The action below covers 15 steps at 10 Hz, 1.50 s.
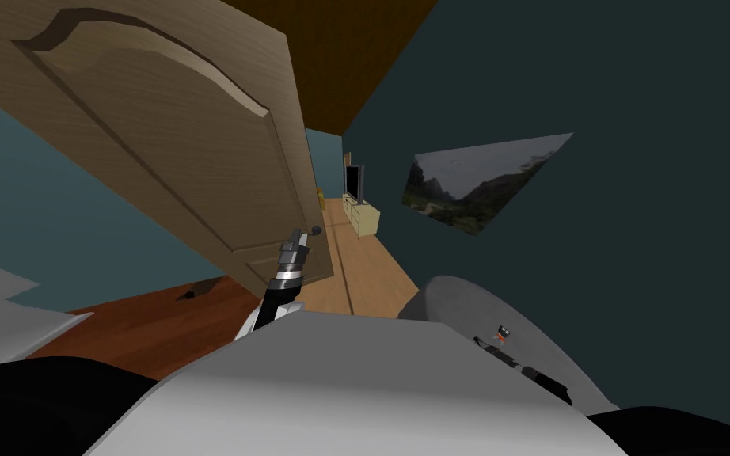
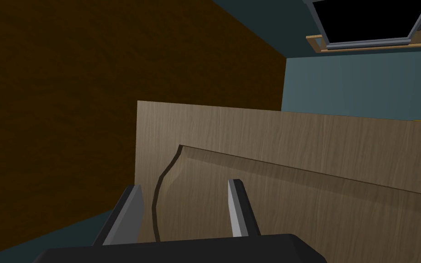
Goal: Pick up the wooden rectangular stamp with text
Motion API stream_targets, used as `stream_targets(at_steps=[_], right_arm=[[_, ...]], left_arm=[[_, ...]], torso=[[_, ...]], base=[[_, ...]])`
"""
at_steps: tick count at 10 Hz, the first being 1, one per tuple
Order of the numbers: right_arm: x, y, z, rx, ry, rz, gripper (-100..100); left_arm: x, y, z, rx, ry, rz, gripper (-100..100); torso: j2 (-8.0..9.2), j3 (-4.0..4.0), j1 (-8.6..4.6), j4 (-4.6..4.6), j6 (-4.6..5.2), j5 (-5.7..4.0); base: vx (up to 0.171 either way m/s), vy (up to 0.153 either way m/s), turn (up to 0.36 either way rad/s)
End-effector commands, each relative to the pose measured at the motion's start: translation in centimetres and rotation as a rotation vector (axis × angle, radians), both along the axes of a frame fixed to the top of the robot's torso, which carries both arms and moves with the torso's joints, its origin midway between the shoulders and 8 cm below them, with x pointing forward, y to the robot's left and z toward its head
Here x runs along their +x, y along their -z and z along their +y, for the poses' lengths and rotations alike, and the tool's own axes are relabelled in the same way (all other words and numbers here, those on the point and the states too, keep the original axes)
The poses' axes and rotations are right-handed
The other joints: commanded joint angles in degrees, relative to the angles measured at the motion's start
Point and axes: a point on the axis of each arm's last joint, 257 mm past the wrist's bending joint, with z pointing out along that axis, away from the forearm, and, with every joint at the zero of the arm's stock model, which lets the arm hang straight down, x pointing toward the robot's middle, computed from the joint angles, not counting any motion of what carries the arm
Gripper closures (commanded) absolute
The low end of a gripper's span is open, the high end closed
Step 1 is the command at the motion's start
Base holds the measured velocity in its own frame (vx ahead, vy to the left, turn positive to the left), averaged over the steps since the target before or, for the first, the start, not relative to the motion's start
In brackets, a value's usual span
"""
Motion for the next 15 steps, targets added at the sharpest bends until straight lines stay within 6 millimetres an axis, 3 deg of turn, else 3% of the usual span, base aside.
stream_targets(at_steps=[1,3,5,6,8,10,11,12,13,14,15], right_arm=[[-2.2,0.4,-1.9,-0.038,-0.012,0.065,-100],[-2.7,0.6,-2.2,-0.039,-0.002,0.073,-100],[-6.6,1.3,-4.6,-0.087,-0.019,0.180,-100],[-7.3,1.5,-5.0,-0.090,-0.005,0.192,-100],[-11.5,2.1,-6.6,-0.117,-0.012,0.297,-100],[-11.8,2.2,-6.7,-0.117,-0.006,0.303,-100],[-13.9,2.4,-7.2,-0.124,-0.006,0.352,-100],[-13.9,2.4,-7.2,-0.124,-0.006,0.352,-100],[-15.9,2.7,-7.6,-0.127,-0.006,0.398,-100],[-15.9,2.7,-7.6,-0.127,-0.006,0.398,-100],[-17.6,2.9,-7.7,-0.127,-0.005,0.437,-100]], left_arm=[[0.0,0.0,0.0,0.000,0.000,0.000,0],[0.0,0.0,0.0,0.000,0.000,0.000,0],[0.0,0.0,0.0,0.000,0.000,0.000,0],[0.0,0.0,0.0,0.000,0.000,0.000,0],[0.0,0.0,0.0,0.000,0.000,0.000,0],[0.0,0.0,0.0,0.000,0.000,0.000,0],[0.0,0.0,0.0,0.000,0.000,0.000,0],[0.0,0.0,0.0,0.000,0.000,0.000,0],[0.0,0.0,0.0,0.000,0.000,0.000,0],[0.0,0.0,0.0,0.000,0.000,0.000,0],[0.0,0.0,0.0,0.000,0.000,0.000,0]], torso=[[0.00,0.00,0.00,0.00,0.00,0.00],[-0.02,-0.01,0.05,0.00,0.00,0.01],[-0.02,-0.01,0.08,0.00,-0.05,0.02],[-0.02,-0.01,-0.02,-0.01,-0.04,0.00],[-0.02,-0.01,-0.03,0.00,-0.02,-0.02],[-0.01,-0.01,0.03,0.00,0.02,0.00],[0.03,0.02,0.16,0.01,0.03,0.02],[0.04,0.03,0.20,0.01,0.00,0.04],[0.04,0.02,0.18,0.01,0.01,0.03],[0.04,0.02,0.15,0.01,0.01,0.03],[0.04,0.03,0.16,0.01,0.02,0.02]], base=[[0.032,-0.048,0.185],[0.019,-0.034,0.058],[0.026,-0.051,0.244],[0.017,-0.072,0.085],[0.029,-0.068,0.179],[0.013,-0.033,0.033],[0.008,-0.010,0.113],[0.006,-0.019,0.077],[0.007,-0.027,0.106],[0.006,-0.024,0.063],[0.004,-0.018,0.089]])
